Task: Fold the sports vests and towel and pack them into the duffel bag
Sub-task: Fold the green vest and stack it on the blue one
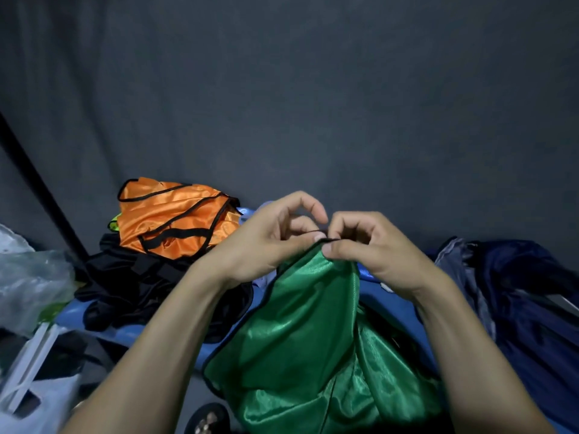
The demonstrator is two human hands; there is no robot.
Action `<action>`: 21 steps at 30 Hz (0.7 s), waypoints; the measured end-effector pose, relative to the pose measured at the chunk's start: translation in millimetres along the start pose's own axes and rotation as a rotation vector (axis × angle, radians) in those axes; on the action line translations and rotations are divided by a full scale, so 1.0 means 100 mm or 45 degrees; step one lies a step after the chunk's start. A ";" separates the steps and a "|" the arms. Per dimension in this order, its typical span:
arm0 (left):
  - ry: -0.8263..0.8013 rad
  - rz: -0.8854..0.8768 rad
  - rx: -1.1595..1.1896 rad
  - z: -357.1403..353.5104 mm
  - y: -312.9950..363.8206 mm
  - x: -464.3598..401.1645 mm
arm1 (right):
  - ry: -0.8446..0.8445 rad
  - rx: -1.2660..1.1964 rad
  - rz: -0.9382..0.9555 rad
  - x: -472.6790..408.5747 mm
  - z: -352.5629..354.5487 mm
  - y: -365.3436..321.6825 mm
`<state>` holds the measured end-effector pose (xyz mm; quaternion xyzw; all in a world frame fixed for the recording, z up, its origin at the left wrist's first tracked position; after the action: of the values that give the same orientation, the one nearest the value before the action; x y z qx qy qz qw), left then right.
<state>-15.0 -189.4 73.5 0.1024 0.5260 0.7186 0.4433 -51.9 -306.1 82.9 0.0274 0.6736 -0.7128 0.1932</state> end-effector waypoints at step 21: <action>-0.027 -0.037 0.155 0.27 0.11 0.16 | 0.463 -0.242 0.508 0.47 0.82 -0.58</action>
<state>-13.7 -160.1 88.9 0.1291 0.5655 0.6775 0.4522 -95.1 -396.1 131.4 0.2686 0.7423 -0.5777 0.2076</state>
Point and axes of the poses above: each hand's wrist, its own x-axis away from the middle knuckle, its own z-axis out of the back of the hand, y = z × x, the point moved 8 cm from there along -x, towards the middle knuckle, and after that the axes turned 15 degrees about -x, right-handed, at the moved point
